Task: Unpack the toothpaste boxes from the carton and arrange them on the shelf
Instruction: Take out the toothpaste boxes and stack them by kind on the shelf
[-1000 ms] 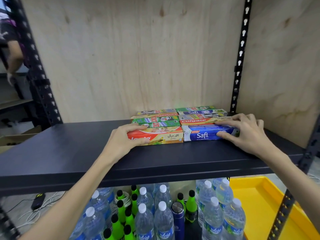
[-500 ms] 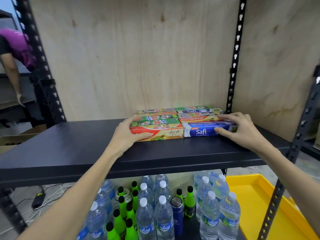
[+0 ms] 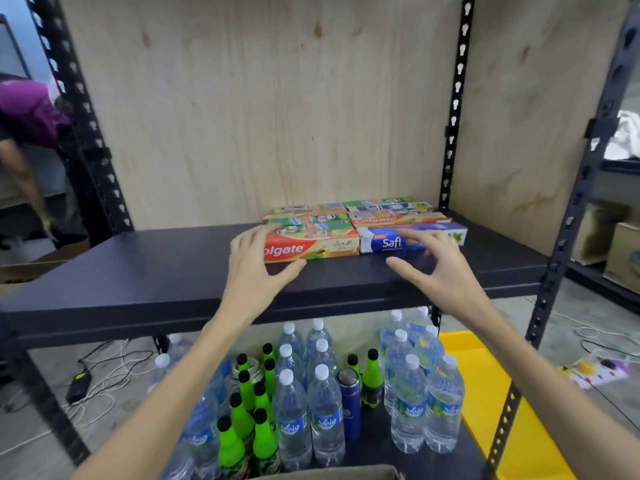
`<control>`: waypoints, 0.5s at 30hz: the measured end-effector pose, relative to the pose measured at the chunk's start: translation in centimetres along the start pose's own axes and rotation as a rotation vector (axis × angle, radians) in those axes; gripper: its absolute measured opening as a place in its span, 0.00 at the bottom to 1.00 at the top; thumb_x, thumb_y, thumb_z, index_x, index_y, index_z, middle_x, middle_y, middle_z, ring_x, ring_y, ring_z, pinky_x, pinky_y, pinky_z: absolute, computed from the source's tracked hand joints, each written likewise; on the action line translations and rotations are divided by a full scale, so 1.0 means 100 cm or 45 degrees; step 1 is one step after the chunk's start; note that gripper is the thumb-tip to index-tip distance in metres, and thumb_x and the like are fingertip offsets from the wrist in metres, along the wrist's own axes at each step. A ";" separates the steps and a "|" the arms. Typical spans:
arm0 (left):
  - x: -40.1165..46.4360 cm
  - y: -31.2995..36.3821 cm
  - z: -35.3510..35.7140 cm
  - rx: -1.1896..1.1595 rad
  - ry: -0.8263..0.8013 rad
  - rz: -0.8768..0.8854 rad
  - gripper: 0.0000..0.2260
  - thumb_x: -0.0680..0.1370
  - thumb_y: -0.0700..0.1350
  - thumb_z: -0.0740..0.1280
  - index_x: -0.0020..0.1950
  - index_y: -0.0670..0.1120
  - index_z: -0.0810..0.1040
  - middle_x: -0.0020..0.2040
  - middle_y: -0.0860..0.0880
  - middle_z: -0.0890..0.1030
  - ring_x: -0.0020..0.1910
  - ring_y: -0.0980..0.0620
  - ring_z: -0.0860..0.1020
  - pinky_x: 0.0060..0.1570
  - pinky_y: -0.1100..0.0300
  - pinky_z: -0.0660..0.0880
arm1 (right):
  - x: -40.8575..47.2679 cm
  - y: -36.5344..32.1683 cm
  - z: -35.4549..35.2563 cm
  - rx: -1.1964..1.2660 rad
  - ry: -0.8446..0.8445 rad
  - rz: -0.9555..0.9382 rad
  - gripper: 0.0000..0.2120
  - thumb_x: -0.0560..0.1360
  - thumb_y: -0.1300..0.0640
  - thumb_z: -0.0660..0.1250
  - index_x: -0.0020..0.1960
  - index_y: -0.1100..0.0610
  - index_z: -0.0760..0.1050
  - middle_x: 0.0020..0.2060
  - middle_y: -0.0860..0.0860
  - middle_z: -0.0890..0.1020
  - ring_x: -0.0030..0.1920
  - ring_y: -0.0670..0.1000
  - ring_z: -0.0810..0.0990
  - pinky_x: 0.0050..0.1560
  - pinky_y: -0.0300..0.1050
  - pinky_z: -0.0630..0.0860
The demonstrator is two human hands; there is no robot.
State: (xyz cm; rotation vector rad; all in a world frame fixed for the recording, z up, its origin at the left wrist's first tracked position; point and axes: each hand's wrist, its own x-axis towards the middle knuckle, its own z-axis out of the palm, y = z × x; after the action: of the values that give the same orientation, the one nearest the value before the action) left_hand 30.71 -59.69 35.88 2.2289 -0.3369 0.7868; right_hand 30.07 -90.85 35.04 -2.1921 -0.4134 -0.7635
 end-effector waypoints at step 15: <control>-0.302 -0.132 0.085 0.136 -0.163 -0.449 0.26 0.73 0.53 0.74 0.69 0.51 0.70 0.62 0.52 0.72 0.64 0.50 0.70 0.64 0.56 0.65 | -0.283 0.023 0.222 0.106 -0.292 0.279 0.23 0.75 0.53 0.72 0.69 0.46 0.73 0.54 0.43 0.74 0.59 0.46 0.74 0.64 0.47 0.70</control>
State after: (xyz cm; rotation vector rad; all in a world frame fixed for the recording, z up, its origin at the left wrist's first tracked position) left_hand 16.87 -56.54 4.94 2.3543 0.0412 0.4840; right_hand 18.21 -77.02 3.94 -2.2086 -0.3049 -0.3715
